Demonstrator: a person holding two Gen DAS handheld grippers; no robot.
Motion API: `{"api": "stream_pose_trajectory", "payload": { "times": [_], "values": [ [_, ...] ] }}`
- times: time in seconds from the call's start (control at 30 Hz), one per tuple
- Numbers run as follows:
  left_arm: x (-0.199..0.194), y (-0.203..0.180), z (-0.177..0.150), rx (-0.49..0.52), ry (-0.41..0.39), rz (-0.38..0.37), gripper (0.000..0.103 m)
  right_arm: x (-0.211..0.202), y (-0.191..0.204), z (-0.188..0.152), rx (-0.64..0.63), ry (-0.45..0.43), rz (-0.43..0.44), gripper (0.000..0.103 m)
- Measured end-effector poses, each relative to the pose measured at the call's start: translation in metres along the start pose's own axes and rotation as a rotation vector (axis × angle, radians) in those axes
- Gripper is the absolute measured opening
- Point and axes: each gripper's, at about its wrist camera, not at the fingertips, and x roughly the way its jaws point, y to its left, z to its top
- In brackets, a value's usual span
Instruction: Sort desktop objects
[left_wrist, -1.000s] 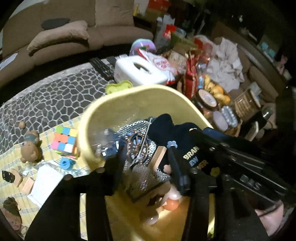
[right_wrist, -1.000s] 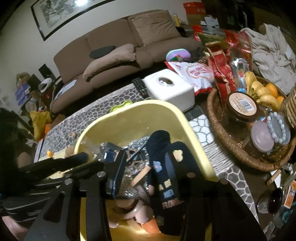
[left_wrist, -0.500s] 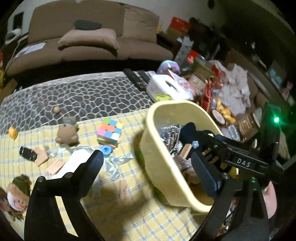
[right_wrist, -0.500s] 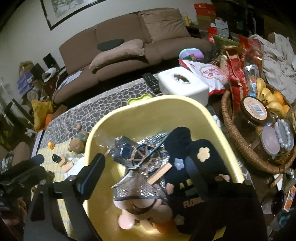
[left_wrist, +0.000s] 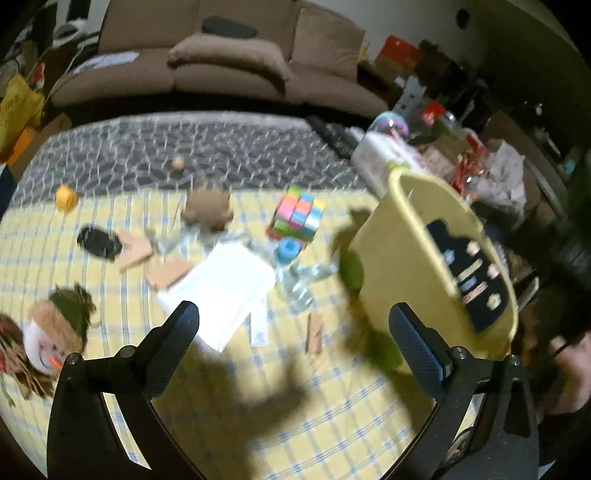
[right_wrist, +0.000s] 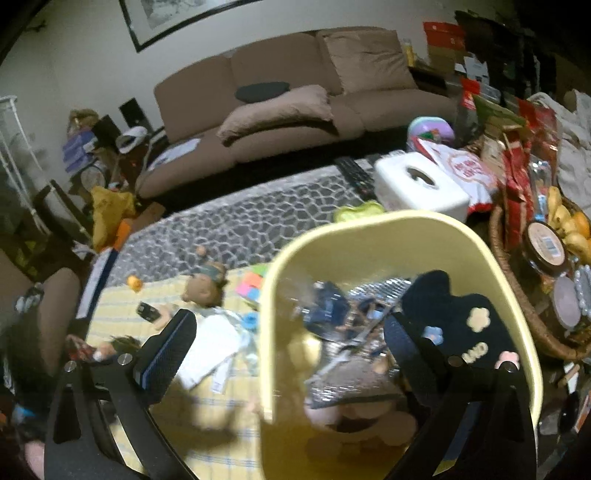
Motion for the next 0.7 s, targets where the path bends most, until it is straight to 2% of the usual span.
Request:
{"api": "stream_pose_trajectory", "payload": {
  "times": [0.2, 0.43, 0.5, 0.63, 0.7],
  "values": [
    [0.034, 0.0, -0.034, 0.016, 0.058, 0.016, 0.103, 0.0, 0.024, 0.003, -0.019, -0.014, 0.038, 0.102],
    [0.072, -0.019, -0.05, 0.062, 0.072, 0.007, 0.1, 0.0, 0.034, 0.004, -0.018, -0.027, 0.057, 0.102],
    [0.083, -0.023, -0.053, 0.074, 0.072, 0.014, 0.09, -0.002, 0.035, 0.005, -0.009, -0.039, 0.073, 0.102],
    [0.102, -0.029, -0.058, 0.098, 0.077, 0.023, 0.077, -0.006, 0.04, 0.008, -0.004, -0.06, 0.103, 0.102],
    [0.109, -0.032, -0.061, 0.111, 0.068, 0.029, 0.066, -0.006, 0.043, 0.008, -0.007, -0.063, 0.112, 0.102]
  ]
}}
